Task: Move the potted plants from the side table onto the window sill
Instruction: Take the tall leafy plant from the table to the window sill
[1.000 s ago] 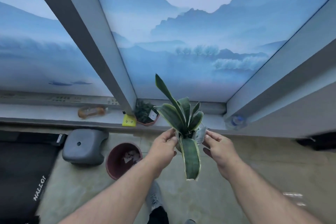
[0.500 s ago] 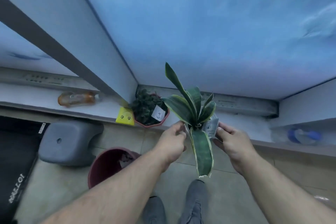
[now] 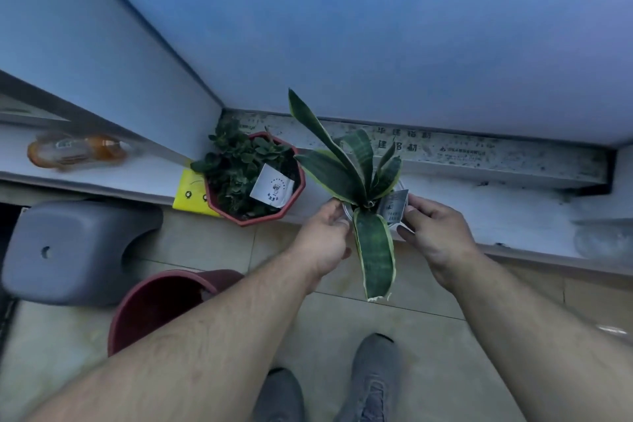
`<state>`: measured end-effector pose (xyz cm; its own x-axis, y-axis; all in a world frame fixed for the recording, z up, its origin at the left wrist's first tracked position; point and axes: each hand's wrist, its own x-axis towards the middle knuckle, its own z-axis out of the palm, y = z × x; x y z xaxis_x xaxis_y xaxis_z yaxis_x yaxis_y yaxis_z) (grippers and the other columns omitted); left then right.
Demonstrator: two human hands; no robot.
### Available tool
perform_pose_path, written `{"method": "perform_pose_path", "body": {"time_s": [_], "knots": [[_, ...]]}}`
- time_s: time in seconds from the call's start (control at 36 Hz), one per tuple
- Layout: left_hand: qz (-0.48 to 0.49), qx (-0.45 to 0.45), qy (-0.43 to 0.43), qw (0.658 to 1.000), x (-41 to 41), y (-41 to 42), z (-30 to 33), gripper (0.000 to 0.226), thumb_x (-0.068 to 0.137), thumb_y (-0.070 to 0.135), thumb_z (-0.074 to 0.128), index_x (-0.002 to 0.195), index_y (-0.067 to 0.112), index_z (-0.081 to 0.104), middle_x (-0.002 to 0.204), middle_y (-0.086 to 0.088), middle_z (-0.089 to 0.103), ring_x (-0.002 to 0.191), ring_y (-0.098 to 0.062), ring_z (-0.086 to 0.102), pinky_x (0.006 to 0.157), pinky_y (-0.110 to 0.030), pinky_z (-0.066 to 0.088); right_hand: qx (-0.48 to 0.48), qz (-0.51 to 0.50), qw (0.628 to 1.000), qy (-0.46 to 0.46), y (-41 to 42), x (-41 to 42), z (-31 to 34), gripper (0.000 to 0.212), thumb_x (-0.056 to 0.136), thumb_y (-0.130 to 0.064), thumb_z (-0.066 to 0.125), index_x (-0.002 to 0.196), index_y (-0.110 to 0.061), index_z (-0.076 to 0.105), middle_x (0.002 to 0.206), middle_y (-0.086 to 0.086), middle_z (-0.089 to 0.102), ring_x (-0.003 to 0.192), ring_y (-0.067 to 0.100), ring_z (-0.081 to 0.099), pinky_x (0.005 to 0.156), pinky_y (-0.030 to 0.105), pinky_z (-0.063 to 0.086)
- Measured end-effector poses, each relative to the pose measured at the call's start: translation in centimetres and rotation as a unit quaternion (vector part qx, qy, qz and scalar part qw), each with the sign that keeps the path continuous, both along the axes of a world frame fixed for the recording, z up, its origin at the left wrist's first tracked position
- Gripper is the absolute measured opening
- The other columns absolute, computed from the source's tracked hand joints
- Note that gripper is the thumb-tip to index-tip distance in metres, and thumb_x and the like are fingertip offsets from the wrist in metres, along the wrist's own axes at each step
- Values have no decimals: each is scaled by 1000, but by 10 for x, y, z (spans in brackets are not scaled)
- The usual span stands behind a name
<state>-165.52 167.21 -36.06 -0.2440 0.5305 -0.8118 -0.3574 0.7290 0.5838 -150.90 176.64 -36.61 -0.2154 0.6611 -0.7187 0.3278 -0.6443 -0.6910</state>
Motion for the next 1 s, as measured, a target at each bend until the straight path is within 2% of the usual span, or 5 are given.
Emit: {"method": "perform_pose_path", "body": {"time_s": [0.19, 0.31, 0.42, 0.58, 1.0], "knots": [[18, -3, 4, 1000, -2, 8, -10, 33, 104, 10, 39, 121, 33, 54, 113, 30, 60, 121, -14, 58, 102, -47, 51, -4, -18, 1000, 7, 7, -11, -17, 37, 102, -3, 53, 91, -30, 75, 97, -7, 78, 99, 11, 69, 91, 28, 53], [20, 4, 4, 1000, -3, 9, -9, 40, 103, 5, 39, 130, 33, 48, 129, 22, 53, 122, -10, 53, 101, -44, 50, -6, -24, 1000, 4, 9, -14, -19, 37, 101, -3, 54, 88, -29, 76, 91, -7, 78, 92, 9, 69, 85, 27, 53], [7, -5, 12, 1000, -4, 7, -6, 47, 102, 3, 39, 143, 26, 44, 145, 17, 46, 125, -11, 50, 97, -43, 51, -7, -15, 1000, -11, 8, -15, -17, 33, 102, -6, 55, 94, -31, 75, 103, -5, 77, 104, 15, 66, 97, 35, 52], [19, -53, 52, 997, -9, -3, 18, 63, 101, 8, 46, 157, 27, 25, 157, 5, 39, 133, -15, 46, 106, -43, 48, -3, -11, 998, -68, 7, -2, 0, 41, 101, -10, 58, 142, -9, 57, 144, 3, 59, 131, 20, 55, 114, 47, 43], [-16, 21, 132, 991, -8, -3, 338, 49, 102, 18, 51, 149, 25, 41, 145, 3, 50, 131, -13, 51, 110, -44, 45, 11, 6, 998, -62, -19, 34, 295, 47, 94, -30, 62, 139, -18, 58, 129, -1, 64, 122, 17, 61, 113, 48, 45]]}}
